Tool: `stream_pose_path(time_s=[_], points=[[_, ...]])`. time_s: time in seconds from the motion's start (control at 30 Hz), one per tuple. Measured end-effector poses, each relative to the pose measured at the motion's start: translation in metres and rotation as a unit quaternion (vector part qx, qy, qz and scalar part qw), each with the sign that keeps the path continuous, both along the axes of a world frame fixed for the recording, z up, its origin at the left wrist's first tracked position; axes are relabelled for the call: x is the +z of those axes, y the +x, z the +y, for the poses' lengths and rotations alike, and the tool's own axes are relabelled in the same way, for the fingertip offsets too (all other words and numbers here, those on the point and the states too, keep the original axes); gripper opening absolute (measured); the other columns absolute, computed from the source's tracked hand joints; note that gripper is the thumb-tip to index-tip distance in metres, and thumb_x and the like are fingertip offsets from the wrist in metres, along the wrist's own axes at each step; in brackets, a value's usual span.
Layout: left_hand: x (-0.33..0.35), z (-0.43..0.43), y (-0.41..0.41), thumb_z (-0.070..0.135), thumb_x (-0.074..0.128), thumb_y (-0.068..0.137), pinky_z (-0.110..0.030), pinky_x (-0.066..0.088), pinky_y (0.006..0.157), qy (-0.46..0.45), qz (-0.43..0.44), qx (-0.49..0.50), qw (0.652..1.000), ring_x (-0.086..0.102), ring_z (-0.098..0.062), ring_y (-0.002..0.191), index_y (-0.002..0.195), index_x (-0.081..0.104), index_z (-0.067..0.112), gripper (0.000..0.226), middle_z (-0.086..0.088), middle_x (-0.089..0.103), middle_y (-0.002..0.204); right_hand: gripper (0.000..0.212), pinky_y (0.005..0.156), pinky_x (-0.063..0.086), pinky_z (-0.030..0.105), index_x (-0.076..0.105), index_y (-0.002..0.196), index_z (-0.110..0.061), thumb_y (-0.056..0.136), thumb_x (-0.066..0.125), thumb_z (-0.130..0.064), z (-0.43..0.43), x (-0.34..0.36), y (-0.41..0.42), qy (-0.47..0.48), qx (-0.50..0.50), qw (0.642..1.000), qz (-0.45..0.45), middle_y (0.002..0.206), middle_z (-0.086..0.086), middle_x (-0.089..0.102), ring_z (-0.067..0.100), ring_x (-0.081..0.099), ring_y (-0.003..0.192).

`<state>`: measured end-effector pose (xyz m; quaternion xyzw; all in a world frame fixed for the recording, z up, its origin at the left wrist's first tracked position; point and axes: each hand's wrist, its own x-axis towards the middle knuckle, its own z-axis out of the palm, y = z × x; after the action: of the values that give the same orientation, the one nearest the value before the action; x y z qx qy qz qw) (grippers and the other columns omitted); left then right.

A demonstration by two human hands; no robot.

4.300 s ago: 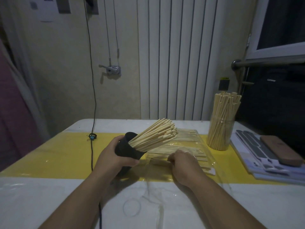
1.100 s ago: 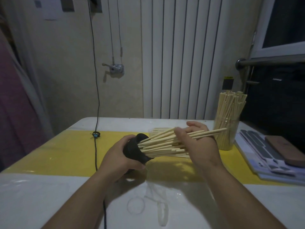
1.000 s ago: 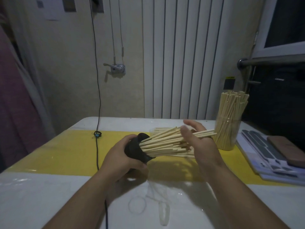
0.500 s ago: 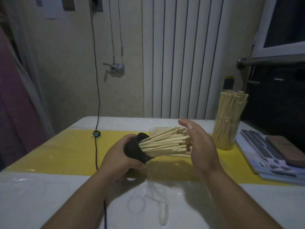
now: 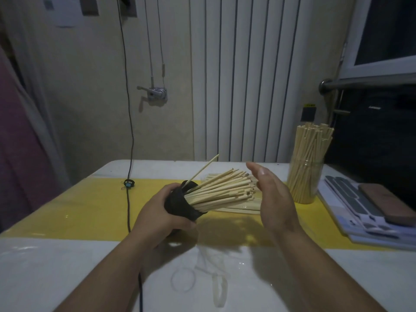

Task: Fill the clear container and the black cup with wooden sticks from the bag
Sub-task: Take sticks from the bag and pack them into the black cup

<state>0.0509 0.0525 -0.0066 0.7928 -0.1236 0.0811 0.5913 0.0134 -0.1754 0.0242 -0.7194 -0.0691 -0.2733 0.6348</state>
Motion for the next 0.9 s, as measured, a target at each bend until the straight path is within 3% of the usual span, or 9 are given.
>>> stream_pose_path(time_s=[0.07,0.17,0.23,0.33,0.47,0.6,0.67,0.77,0.9], points=[[-0.001,0.000,0.000,0.025,0.085,0.033,-0.033,0.056,0.077,-0.004,0.001,-0.001,1.000,0.067,-0.010,0.094,0.103,0.063,0.053,0.078,0.019,0.071,0.098,0.046,0.092,0.041,0.009,0.065,0.119,-0.035,0.089,0.033,-0.048,0.000,0.000,0.000,-0.003,-0.008,1.000,-0.003,0.116,-0.028,0.062,-0.013,0.053,0.112],[-0.002,0.001,0.002,0.024,0.086,0.033,-0.028,0.054,0.073,-0.012,0.008,0.002,1.000,0.067,-0.012,0.096,0.107,0.063,0.047,0.081,0.017,0.071,0.100,0.036,0.088,0.045,0.019,0.067,0.108,-0.031,0.093,0.036,-0.040,-0.002,-0.003,0.001,-0.010,-0.053,0.999,-0.003,0.107,-0.019,0.066,-0.004,0.058,0.104],[-0.002,0.001,0.002,0.021,0.086,0.034,-0.023,0.054,0.067,-0.022,0.013,0.003,1.000,0.067,-0.013,0.096,0.109,0.064,0.044,0.082,0.015,0.072,0.101,0.022,0.080,0.047,0.027,0.066,0.099,-0.026,0.097,0.044,-0.022,-0.006,-0.003,0.003,-0.020,-0.078,0.997,0.013,0.099,-0.011,0.066,0.007,0.060,0.098],[-0.001,0.001,0.001,0.014,0.085,0.037,-0.016,0.052,0.058,-0.042,0.020,0.003,0.999,0.068,-0.015,0.093,0.108,0.064,0.043,0.079,0.011,0.072,0.099,0.026,0.071,0.046,0.033,0.062,0.088,-0.023,0.091,0.046,-0.003,-0.011,-0.005,0.007,-0.040,-0.091,0.994,0.053,0.091,-0.002,0.065,0.019,0.061,0.089],[-0.001,0.002,0.001,0.014,0.086,0.039,-0.016,0.052,0.057,-0.052,0.024,0.004,0.998,0.067,-0.016,0.094,0.106,0.064,0.044,0.077,0.008,0.071,0.101,0.027,0.064,0.049,0.042,0.059,0.070,-0.022,0.088,0.049,-0.005,-0.013,-0.006,0.006,-0.109,-0.088,0.986,0.090,0.068,0.000,0.063,0.023,0.058,0.068],[-0.001,0.002,0.002,0.004,0.092,0.049,-0.016,0.052,0.056,-0.047,0.024,0.005,0.999,0.065,-0.017,0.097,0.106,0.062,0.043,0.076,0.007,0.069,0.106,0.028,0.061,0.054,0.043,0.061,0.062,-0.020,0.086,0.050,-0.011,-0.007,-0.004,-0.001,-0.223,-0.069,0.965,0.120,0.062,-0.001,0.067,0.018,0.061,0.058],[-0.002,0.003,0.003,0.003,0.093,0.051,-0.017,0.051,0.060,-0.043,0.025,0.007,0.999,0.065,-0.017,0.100,0.109,0.061,0.043,0.077,0.006,0.069,0.109,0.026,0.064,0.056,0.042,0.063,0.062,-0.019,0.084,0.050,-0.014,-0.005,-0.005,-0.002,-0.279,-0.052,0.945,0.161,0.062,-0.003,0.069,0.017,0.064,0.061],[-0.002,0.003,0.004,0.016,0.090,0.042,-0.021,0.051,0.066,-0.044,0.027,0.012,0.999,0.065,-0.016,0.100,0.109,0.061,0.044,0.078,0.007,0.069,0.109,0.021,0.075,0.056,0.037,0.069,0.068,-0.020,0.081,0.052,-0.016,-0.004,-0.008,0.001,-0.330,-0.019,0.920,0.213,0.069,-0.006,0.071,0.016,0.066,0.075],[-0.002,0.003,0.005,0.020,0.087,0.039,-0.021,0.051,0.065,-0.051,0.027,0.017,0.998,0.065,-0.015,0.099,0.109,0.061,0.044,0.077,0.009,0.069,0.108,0.028,0.095,0.047,0.027,0.076,0.098,-0.025,0.088,0.052,-0.014,-0.002,-0.018,0.007,-0.413,0.026,0.879,0.236,0.114,-0.006,0.069,0.016,0.060,0.109]])
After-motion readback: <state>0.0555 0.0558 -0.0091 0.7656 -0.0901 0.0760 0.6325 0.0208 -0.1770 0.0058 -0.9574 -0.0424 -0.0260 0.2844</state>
